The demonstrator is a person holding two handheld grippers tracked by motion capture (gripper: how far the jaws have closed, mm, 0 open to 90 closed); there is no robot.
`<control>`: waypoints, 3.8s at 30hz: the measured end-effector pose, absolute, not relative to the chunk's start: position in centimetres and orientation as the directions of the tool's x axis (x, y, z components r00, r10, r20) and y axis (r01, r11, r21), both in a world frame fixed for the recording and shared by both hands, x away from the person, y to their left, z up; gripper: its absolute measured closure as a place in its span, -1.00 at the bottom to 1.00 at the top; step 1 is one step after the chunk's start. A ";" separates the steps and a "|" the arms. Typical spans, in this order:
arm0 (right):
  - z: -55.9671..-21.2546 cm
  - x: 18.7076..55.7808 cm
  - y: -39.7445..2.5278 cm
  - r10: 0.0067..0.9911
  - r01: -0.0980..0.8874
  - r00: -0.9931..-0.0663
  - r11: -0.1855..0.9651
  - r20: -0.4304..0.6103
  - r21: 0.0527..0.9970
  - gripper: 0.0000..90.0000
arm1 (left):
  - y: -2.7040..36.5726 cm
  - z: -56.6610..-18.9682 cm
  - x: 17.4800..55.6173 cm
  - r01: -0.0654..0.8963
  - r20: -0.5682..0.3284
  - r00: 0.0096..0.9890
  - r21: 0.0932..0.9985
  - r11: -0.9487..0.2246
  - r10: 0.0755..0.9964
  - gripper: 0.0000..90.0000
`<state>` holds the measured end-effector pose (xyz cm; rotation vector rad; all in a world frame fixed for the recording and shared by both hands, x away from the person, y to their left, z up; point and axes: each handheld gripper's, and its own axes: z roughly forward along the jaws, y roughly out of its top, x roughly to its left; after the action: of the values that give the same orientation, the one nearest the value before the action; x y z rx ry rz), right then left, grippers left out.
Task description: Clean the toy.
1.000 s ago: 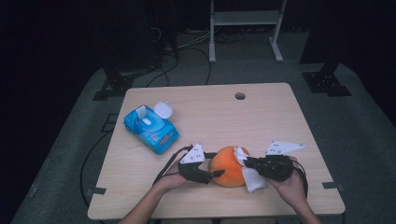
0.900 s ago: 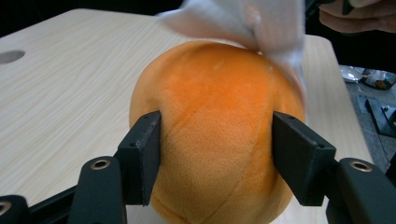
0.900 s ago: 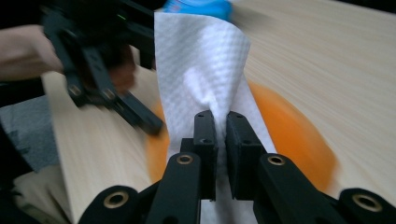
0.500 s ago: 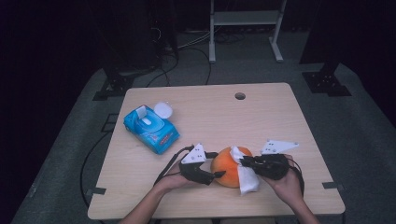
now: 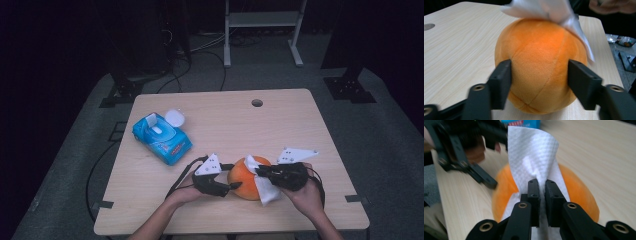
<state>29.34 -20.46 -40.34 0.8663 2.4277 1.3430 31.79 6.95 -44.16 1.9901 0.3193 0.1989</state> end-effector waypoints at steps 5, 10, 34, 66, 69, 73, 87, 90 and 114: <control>-41.1 29.4 -21.6 0.606 0.425 -0.786 0.389 0.120 0.817 0.83 | 6.2 -44.5 31.7 0.151 -0.014 0.948 0.899 -0.410 0.319 -0.34; -39.9 29.0 -21.3 0.618 0.395 -0.783 0.401 0.074 0.827 0.83 | 5.9 -43.6 31.1 0.128 0.020 0.944 0.896 -0.425 0.328 -0.03; -40.6 28.9 -21.6 0.618 0.412 -0.781 0.401 0.091 0.818 0.83 | 5.4 -43.8 31.2 0.181 -0.034 0.940 0.891 -0.416 0.338 -0.35; -39.8 27.7 -21.6 0.606 0.391 -0.792 0.416 0.070 0.821 0.83 | 4.7 -43.5 30.5 0.133 0.014 0.947 0.893 -0.429 0.322 -0.10; -38.6 27.4 -20.3 0.573 0.334 -0.819 0.428 0.034 0.840 0.83 | 4.7 -43.5 30.4 0.124 0.019 0.949 0.895 -0.429 0.314 -0.08; -38.1 27.5 -17.6 0.519 0.294 -0.855 0.465 0.012 0.835 0.83 | 4.3 -43.4 29.9 0.086 0.057 0.954 0.887 -0.453 0.293 -0.08; -39.9 29.4 -22.5 0.625 0.428 -0.770 0.363 0.124 0.827 0.83 | 5.2 -43.6 30.8 0.194 -0.090 0.960 0.897 -0.398 0.265 -0.38; -40.4 28.3 -21.9 0.599 0.421 -0.789 0.364 0.137 0.830 0.83 | 4.9 -43.4 30.6 0.203 -0.097 0.958 0.896 -0.395 0.271 -0.48; -39.3 28.2 -22.9 0.639 0.414 -0.766 0.409 0.068 0.814 0.83 | 4.7 -43.2 29.8 0.127 -0.019 0.969 0.895 -0.428 0.248 -0.35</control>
<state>28.20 -22.88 -39.30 0.9232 2.4131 1.2847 29.79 4.72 -43.15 2.0189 0.2662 0.1385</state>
